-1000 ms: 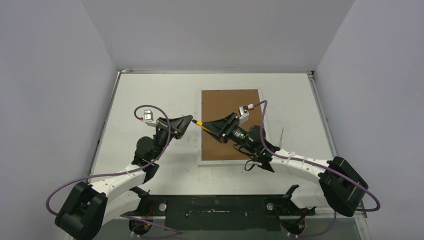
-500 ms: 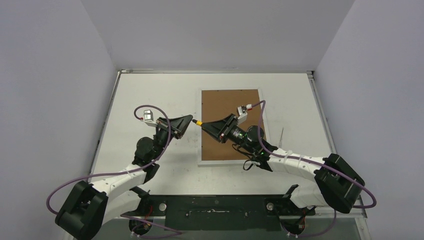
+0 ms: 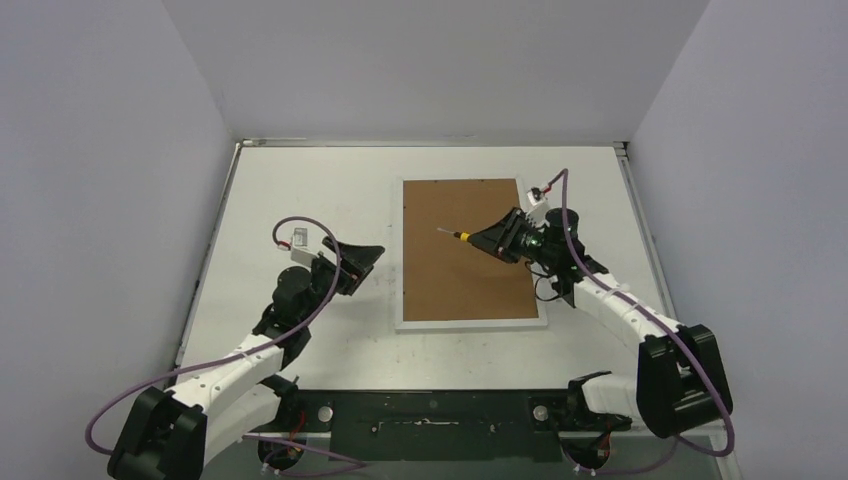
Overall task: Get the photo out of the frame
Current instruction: Release the photo frame item from the photo frame.
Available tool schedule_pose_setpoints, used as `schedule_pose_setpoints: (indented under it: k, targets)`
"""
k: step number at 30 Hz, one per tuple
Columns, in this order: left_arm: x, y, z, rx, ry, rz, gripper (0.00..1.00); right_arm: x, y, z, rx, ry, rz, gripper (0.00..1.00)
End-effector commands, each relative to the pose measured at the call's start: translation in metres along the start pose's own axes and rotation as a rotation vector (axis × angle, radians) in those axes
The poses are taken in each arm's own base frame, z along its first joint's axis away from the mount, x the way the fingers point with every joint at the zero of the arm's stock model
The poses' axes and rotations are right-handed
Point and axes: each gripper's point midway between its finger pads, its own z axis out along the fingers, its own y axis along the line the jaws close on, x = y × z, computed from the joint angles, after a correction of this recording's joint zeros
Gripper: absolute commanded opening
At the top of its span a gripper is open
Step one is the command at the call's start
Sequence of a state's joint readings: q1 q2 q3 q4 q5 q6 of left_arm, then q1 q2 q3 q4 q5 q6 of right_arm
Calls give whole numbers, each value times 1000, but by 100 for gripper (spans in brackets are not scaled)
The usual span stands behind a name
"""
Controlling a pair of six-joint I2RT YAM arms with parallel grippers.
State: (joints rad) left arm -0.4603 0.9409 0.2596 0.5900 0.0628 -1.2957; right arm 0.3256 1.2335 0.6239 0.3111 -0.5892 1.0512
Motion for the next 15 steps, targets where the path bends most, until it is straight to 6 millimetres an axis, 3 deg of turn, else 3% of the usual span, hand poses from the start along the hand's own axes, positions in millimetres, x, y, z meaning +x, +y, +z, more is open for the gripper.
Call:
schedule_pose_setpoints:
  k: [1,3,6,8,11,15]
  targets:
    - [8,19,-3,-96,122,213,81,43,-17,-18,-74,383,-265,5]
    - [15,26,-2,-125,188,265,77,54,-28,-19,-29,429,-253,5]
    - [28,36,2,-159,284,298,73,57,-18,-15,-105,408,-222,5]
    - [33,43,4,-173,325,305,68,60,-26,-13,-84,418,-194,5]
    - [41,55,7,-201,371,307,53,71,-39,-9,-68,475,-159,5]
    - [48,71,10,-242,414,301,50,83,-53,-4,-39,515,-159,5]
